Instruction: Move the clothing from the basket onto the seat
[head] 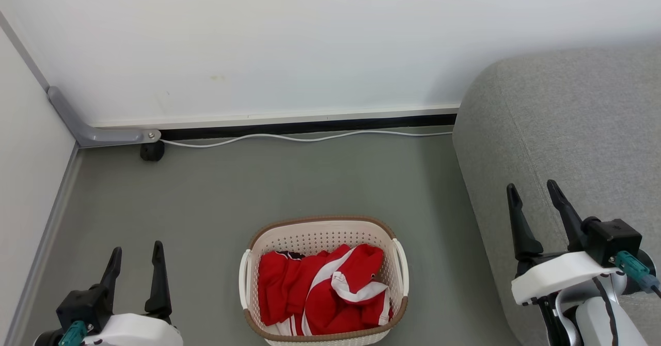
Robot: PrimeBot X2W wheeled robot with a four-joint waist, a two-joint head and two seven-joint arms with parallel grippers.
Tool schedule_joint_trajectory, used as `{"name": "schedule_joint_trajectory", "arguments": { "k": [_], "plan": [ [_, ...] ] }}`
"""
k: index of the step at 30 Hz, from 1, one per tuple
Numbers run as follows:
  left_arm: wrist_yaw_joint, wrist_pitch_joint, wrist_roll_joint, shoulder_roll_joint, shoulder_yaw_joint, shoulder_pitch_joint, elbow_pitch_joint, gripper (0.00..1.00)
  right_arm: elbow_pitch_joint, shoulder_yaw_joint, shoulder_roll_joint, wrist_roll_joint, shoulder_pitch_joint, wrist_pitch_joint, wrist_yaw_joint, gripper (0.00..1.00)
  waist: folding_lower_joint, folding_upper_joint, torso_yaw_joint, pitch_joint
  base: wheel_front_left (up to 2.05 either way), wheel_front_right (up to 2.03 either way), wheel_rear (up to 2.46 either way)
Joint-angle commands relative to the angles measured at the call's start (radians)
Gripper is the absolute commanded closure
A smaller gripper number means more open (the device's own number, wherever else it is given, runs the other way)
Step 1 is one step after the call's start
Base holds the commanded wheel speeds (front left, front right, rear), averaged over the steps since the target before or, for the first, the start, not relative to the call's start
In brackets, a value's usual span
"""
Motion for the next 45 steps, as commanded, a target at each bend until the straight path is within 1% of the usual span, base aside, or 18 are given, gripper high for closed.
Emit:
{"name": "schedule_joint_trajectory", "arguments": {
  "k": [1,17,23,29,30,36,41,45],
  "plan": [
    [-0.002,-0.009,0.009,0.011,0.032,-0.013,-0.033,0.00,-0.025,0.019,0.000,-0.011,-0.008,-0.006,0.007,0.00,0.0001,-0.0001,0.001,0.000,0.00,0.00,0.00],
    [0.011,-0.009,-0.016,0.010,-0.018,0.001,-0.030,0.00,-0.022,0.017,0.004,-0.008,-0.015,-0.006,0.007,0.00,0.0001,-0.0001,0.004,0.015,0.00,0.00,0.00],
    [0.010,-0.009,-0.032,0.010,-0.054,-0.021,-0.024,0.00,-0.038,0.020,-0.002,-0.006,-0.040,-0.006,0.007,0.00,0.0001,-0.0001,0.000,0.066,0.00,0.00,0.00],
    [0.005,-0.009,-0.052,0.010,-0.119,-0.076,0.005,0.00,-0.062,0.032,-0.010,-0.003,-0.103,-0.006,0.007,0.00,0.0001,-0.0001,-0.005,0.167,0.00,0.00,0.00],
    [0.008,-0.009,-0.061,0.010,-0.146,-0.102,0.016,0.00,-0.071,0.036,-0.012,-0.002,-0.131,-0.006,0.007,0.00,0.0001,-0.0001,-0.007,0.209,0.00,0.00,0.00],
    [0.007,-0.009,-0.101,0.010,-0.238,-0.206,0.070,0.00,-0.095,0.058,-0.017,0.004,-0.224,-0.006,0.007,0.00,0.0001,-0.0001,-0.019,0.349,0.00,0.00,0.00],
    [-0.001,-0.009,-0.130,0.010,-0.314,-0.323,0.143,0.00,-0.114,0.085,-0.017,0.011,-0.312,-0.006,0.007,0.00,0.0001,-0.0001,-0.038,0.469,0.00,0.00,0.00],
    [-0.014,-0.009,-0.136,0.010,-0.372,-0.424,0.242,0.00,-0.129,0.105,-0.011,0.015,-0.379,-0.006,0.007,0.00,0.0001,-0.0001,-0.059,0.556,0.00,0.00,0.00]
  ]
}}
